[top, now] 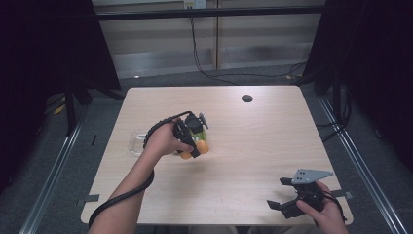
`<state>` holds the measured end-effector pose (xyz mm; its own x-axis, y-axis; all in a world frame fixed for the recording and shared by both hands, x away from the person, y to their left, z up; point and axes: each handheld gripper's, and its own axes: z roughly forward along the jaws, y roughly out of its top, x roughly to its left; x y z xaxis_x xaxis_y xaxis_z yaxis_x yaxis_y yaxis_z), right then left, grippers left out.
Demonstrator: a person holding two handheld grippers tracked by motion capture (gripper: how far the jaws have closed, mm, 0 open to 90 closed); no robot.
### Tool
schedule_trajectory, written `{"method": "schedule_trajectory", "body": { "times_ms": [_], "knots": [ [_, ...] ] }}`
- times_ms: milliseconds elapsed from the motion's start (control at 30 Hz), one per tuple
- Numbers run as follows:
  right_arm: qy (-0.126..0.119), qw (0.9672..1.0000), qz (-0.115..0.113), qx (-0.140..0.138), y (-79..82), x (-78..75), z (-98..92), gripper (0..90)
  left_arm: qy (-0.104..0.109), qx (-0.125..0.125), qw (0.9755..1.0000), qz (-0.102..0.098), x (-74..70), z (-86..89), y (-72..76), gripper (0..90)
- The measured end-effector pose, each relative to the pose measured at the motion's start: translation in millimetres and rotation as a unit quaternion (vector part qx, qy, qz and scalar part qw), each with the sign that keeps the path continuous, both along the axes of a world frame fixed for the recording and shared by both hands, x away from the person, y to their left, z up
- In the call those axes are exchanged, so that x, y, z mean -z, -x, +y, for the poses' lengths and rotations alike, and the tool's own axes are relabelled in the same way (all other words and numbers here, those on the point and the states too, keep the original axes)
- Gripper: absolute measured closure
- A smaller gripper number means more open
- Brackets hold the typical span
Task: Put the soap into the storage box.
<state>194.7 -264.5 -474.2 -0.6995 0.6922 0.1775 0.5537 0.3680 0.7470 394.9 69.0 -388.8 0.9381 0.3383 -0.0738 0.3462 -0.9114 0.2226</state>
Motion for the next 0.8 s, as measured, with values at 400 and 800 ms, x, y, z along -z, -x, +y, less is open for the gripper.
{"method": "schedule_trajectory", "body": {
  "times_ms": [400,800],
  "knots": [
    [0.0,1.0,-0.001,-0.001,-0.5,0.2,-0.4,5.3,-0.003,-0.009,1.0,-0.003,-3.8,3.4,-8.8,49.1],
    [-0.001,1.0,-0.002,-0.001,-0.2,0.1,-0.9,5.3,-0.004,-0.019,0.9998,-0.002,-4.8,5.2,-16.5,49.1]
  ]
}}
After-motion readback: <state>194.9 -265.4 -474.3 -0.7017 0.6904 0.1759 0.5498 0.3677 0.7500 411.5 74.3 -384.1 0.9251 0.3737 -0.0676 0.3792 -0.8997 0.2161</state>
